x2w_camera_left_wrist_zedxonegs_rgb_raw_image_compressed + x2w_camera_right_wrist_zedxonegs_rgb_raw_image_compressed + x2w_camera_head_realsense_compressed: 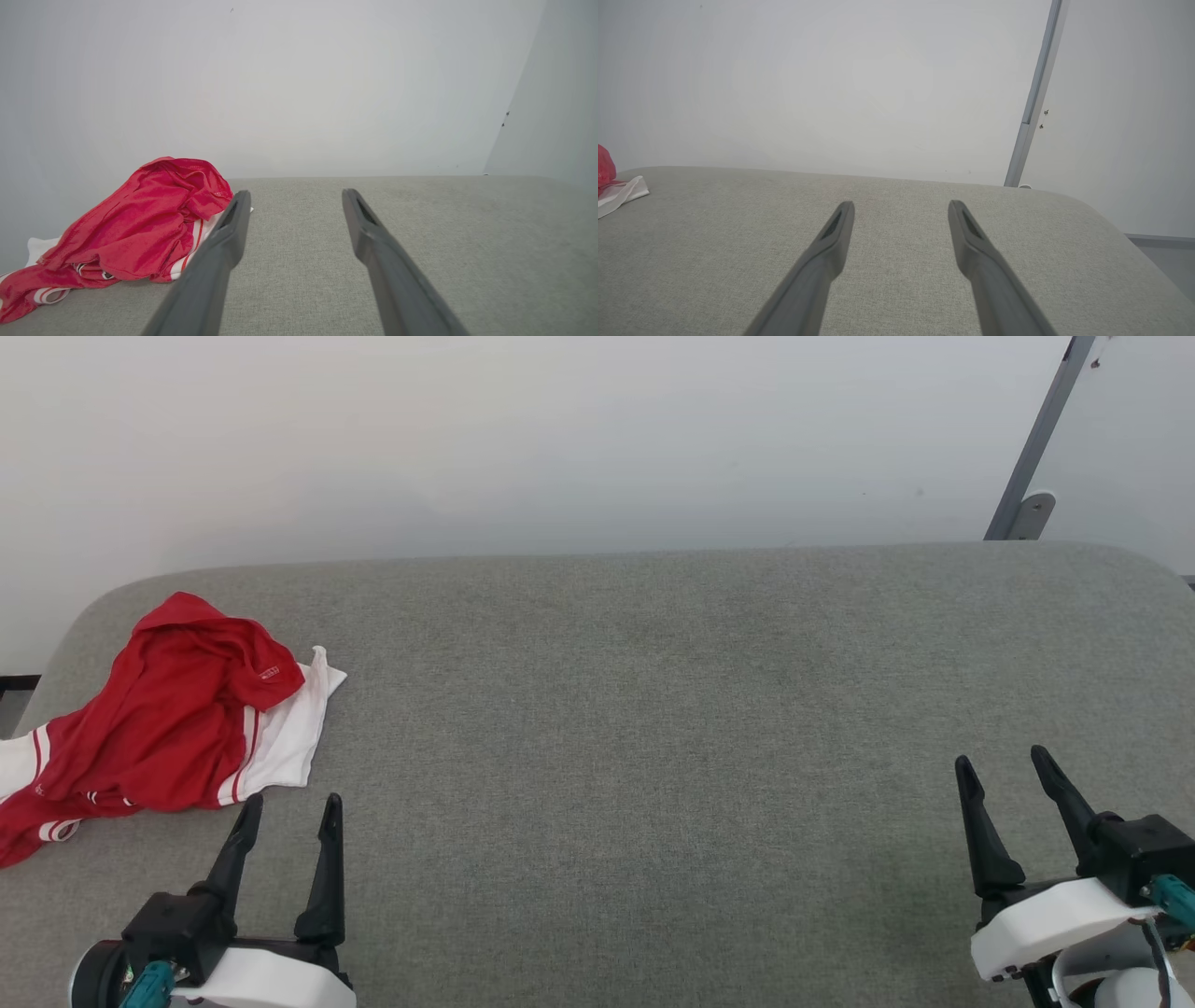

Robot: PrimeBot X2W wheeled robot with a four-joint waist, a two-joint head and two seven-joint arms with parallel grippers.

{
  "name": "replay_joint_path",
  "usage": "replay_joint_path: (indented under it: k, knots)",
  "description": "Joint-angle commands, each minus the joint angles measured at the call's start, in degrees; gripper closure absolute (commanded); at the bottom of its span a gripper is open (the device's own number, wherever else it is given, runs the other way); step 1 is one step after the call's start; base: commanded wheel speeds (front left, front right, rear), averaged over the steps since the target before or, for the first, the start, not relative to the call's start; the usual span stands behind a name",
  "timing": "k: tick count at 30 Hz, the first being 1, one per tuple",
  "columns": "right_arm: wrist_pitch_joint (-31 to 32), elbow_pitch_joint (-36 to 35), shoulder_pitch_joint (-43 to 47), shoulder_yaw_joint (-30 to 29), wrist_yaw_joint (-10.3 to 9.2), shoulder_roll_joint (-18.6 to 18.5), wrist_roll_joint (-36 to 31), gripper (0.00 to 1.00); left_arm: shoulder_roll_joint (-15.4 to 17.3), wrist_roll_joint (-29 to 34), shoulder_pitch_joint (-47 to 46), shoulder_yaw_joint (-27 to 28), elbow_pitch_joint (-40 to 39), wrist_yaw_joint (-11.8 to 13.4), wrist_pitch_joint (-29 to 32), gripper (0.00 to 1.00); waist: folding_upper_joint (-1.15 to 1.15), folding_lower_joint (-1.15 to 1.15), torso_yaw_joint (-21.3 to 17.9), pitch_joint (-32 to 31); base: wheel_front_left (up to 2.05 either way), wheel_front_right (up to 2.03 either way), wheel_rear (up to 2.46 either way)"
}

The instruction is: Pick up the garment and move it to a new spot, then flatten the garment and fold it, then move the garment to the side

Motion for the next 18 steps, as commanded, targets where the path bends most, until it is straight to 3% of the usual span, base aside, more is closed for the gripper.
replay_joint_path:
  k: [1, 18]
  knots:
    - [-0.56, -0.16, 0.08, 0.19, 0.10, -0.21, -0.86, 0.00, 0.39, 1.01, 0.41, 0.11, -0.31, -0.28, -0.52, 0.00, 0.00, 0.00, 0.00, -0.02, 0.00, 0.00, 0.00]
    - [-1.53, -0.20, 0.77, -0.21, 0.06, -0.36, -3.00, 0.00, -0.34, 1.48, 0.59, 1.53, 0.33, -1.39, -1.09, 0.00, 0.00, 0.00, -0.14, -0.41, 0.00, 0.00, 0.00]
